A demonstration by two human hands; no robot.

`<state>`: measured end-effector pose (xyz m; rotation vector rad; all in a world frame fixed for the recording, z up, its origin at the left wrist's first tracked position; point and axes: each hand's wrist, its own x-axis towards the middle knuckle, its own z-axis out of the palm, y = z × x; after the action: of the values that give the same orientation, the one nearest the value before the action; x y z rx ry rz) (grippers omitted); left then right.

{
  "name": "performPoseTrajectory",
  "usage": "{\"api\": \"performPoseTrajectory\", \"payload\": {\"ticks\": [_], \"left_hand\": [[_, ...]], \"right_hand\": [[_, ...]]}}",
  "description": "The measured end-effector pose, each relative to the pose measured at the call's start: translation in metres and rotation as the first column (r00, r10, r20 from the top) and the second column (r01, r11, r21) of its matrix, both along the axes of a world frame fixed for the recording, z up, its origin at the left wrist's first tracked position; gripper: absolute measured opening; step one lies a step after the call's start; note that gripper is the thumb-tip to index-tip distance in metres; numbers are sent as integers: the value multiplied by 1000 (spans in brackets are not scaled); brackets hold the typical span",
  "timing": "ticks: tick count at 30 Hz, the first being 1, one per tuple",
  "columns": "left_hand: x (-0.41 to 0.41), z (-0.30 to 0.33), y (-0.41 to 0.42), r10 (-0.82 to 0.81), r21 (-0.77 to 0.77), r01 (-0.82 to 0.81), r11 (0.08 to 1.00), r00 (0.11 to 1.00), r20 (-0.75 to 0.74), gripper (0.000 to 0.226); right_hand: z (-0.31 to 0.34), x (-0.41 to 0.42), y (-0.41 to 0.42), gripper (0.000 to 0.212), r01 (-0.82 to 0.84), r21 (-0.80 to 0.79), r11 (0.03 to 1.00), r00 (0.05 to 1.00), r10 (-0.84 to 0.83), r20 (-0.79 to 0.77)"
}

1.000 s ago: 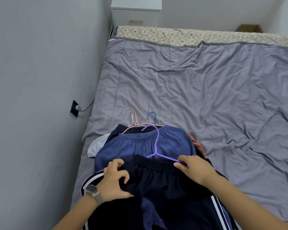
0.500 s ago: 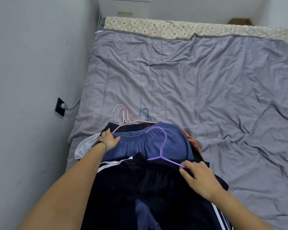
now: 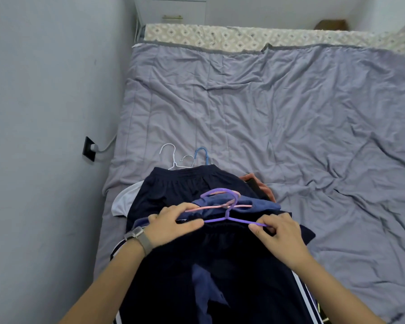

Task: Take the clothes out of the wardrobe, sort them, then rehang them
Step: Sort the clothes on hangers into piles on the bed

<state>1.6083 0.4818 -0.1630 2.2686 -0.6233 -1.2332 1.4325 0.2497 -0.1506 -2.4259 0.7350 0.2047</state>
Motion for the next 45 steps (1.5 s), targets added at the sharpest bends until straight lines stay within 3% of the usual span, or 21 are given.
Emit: {"api": "performPoseTrajectory", "payload": {"ticks": [2,4,7,10,17,19,22,25,29,32,36,45], "left_hand": [[-19,16,-1,-37,53,28,998,982,186,56],[-34,28,-2,-11,42,-4,999,932,363,46],[-51,54,3,59,-62,-34,997,877,477,36],[-69,95,14,153,-147,-101,984,902,404,16],[-136,188,32,317,-367,-263,892,944,92,22],[-155,220,36,384,-409,-333,850,922,49,22],[-191,267,41,417,-441,-361,822,908,34,23],[-231,306,38,473,-470,-425,774,881,-19,37],[-272,321,26,607,-446,-493,747,780,154,50],[-297,327,20,557,-413,-408,814,750,357,38],[-322,333,15,349,-394,-135,909,765,542,36],[-336,336,31,142,-400,115,909,817,559,7]], "right_hand": [[13,-3,-2,31,9,12,1000,1000,-10,21],[26,-8,-4,29,18,9,1000,999,-18,44],[49,-16,-5,31,15,35,999,996,-18,89],[76,-26,-8,30,-53,67,996,988,43,151],[156,-59,-9,21,-172,0,985,910,159,384],[187,-67,-2,32,-199,9,980,887,176,426],[231,-78,12,56,-254,-94,963,882,270,387],[260,-93,23,49,-311,-296,903,850,403,339],[285,-118,32,38,-437,-207,875,809,483,336],[302,-140,31,42,-503,-110,857,792,508,338],[320,-171,21,44,-465,-95,880,852,474,222],[339,-210,12,40,-422,-56,905,889,425,174]]}}
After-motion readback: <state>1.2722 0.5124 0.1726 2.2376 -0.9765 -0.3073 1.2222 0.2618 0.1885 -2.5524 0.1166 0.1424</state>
